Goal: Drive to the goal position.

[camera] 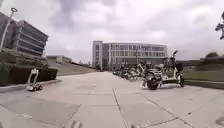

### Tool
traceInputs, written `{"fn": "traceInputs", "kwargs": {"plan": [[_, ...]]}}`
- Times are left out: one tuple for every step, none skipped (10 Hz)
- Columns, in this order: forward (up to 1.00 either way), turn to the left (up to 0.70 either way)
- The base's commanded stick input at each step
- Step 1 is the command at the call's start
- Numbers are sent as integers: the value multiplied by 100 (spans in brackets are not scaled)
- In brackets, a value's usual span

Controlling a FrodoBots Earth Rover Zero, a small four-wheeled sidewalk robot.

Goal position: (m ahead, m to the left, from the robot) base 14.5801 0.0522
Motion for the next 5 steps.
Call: {"fn": "traceInputs", "kwargs": {"plan": [[70,0],[70,0],[70,0],[70,0],[70,0]]}}
